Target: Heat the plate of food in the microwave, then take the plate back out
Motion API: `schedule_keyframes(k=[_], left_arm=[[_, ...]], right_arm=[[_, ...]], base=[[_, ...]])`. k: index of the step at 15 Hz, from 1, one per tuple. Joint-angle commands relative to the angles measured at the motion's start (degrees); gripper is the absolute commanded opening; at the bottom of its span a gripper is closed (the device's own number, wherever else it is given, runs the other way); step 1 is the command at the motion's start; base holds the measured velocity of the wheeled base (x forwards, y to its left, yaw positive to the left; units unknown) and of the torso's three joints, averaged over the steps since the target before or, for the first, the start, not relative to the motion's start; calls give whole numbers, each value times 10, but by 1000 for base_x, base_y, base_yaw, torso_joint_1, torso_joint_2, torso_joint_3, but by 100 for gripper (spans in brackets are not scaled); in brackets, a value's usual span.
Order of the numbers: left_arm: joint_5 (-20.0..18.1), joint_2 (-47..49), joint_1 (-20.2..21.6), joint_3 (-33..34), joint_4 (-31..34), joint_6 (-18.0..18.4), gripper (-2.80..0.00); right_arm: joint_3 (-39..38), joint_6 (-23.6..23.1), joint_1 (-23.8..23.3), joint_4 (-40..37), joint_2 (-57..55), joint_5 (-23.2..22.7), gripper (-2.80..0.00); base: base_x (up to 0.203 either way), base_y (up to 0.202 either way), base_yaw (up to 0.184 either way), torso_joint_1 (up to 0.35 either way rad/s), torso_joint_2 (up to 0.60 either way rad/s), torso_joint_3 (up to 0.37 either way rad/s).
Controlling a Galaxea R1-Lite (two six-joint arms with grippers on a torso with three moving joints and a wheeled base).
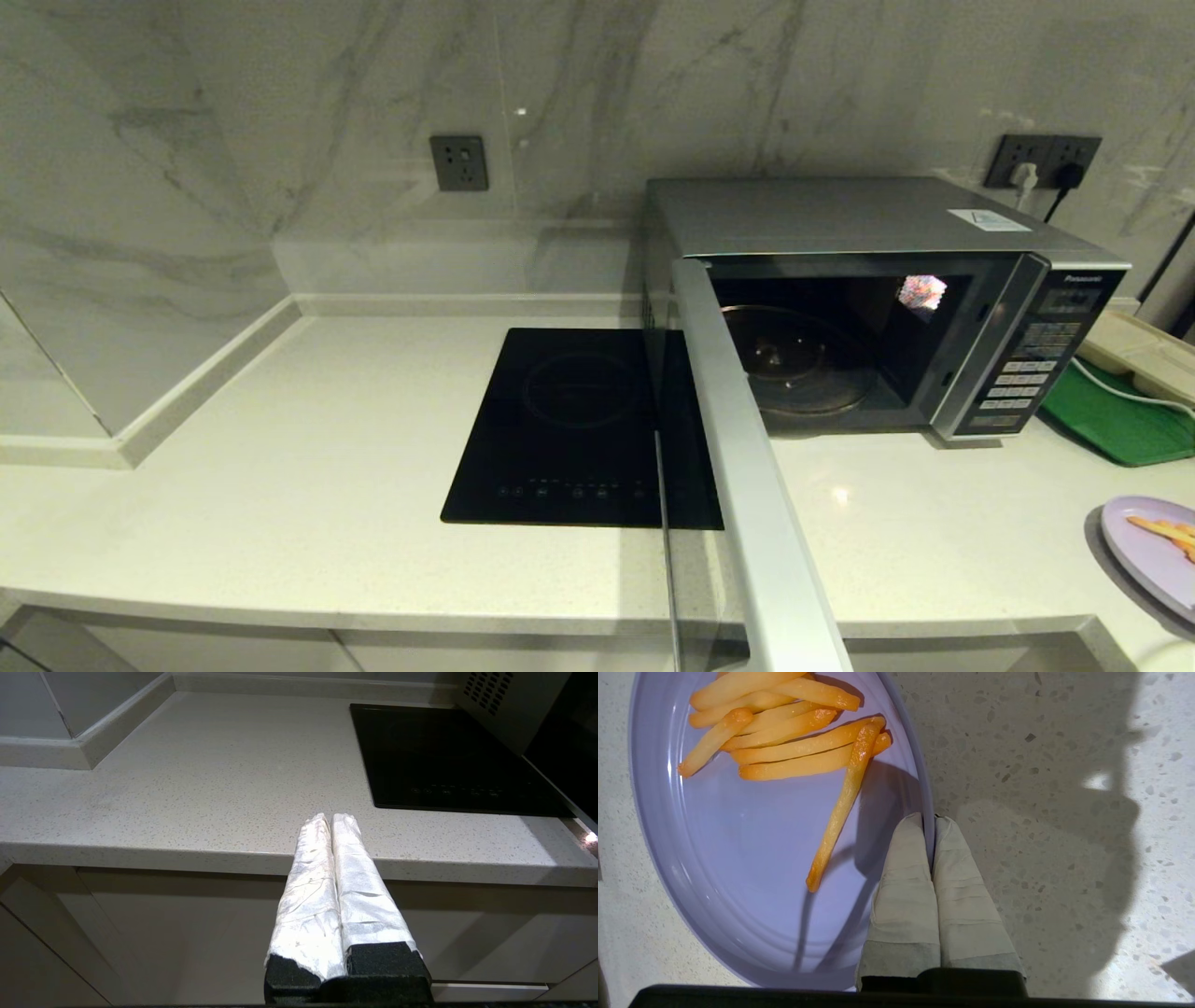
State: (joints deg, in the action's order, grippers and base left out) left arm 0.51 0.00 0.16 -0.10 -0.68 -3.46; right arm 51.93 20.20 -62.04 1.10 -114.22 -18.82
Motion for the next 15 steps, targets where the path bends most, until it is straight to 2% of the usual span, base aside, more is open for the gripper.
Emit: schedule_keyframes(k=[1, 12, 13, 15], left_arm=[[0, 0, 0, 0, 0, -1, -280], [0, 0, 0, 0, 0, -1, -280], [0, 0, 0, 0, 0, -1, -280], [0, 0, 0, 0, 0, -1, -280]], right_arm=[[1, 0, 0, 9, -11, -3, -280], [-3, -22, -1, 28, -20, -2, -280], [-3, -22, -1, 28, -20, -2, 0], [-2, -22, -2, 28, -16, -2, 0]], base=[[0, 0, 0, 0, 0, 0], [0, 0, 0, 0, 0, 0], [0, 0, 0, 0, 0, 0], [0, 0, 0, 0, 0, 0]])
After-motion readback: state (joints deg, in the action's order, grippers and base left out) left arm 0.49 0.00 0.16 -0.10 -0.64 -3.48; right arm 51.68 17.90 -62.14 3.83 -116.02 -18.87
